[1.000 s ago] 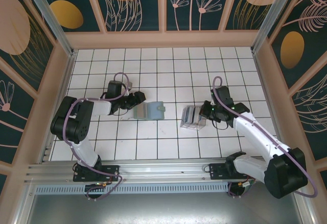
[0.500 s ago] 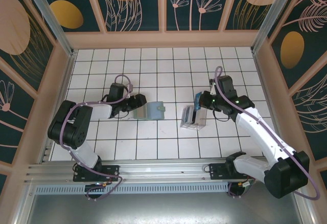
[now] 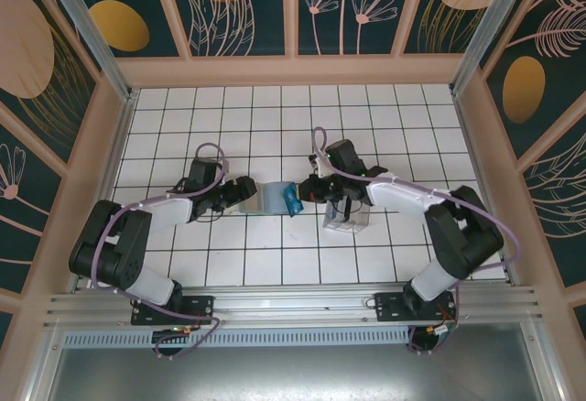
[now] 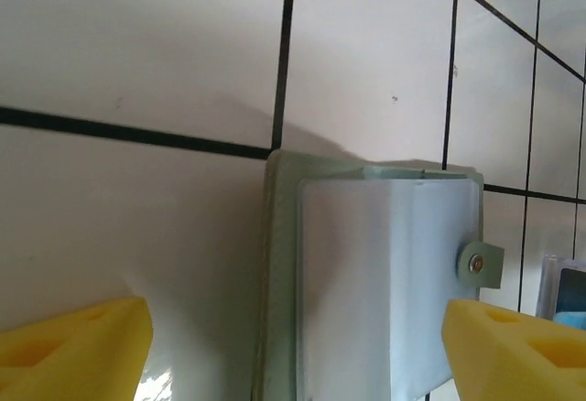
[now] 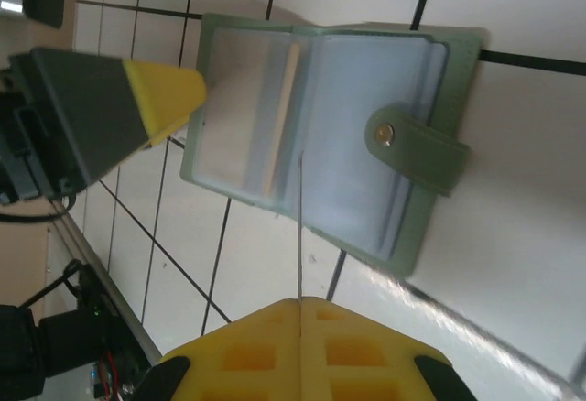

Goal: Put the credit cards into the card holder
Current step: Insert the credit card into the card slot.

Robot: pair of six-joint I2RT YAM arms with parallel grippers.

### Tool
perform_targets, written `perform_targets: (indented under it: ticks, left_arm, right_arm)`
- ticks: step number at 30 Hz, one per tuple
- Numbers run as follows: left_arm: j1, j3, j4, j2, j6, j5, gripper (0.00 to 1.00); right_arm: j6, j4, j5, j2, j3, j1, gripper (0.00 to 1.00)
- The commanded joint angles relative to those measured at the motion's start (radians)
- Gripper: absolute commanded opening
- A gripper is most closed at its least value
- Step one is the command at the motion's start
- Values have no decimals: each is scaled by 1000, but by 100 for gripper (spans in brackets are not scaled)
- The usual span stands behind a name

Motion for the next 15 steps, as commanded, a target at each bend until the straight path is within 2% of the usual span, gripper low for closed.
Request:
perform_targets:
  ticks: [1,7,10,15]
  left_arm:
    - [11,-40,-127,-15,-21,-48,80]
    - [12,-38,-147,-13,-2,-66,61]
    - [12,-33,-142,-25,10,-56,46]
    - [12,-12,-151,-6,47,-46,17]
  right_arm:
    - [64,186,-126,76,48,6,0]
    - [94,260,-135,200,89,10,0]
    - [90,233,-140,249,119,-17,0]
    - [102,243,-236,333,157,-36,0]
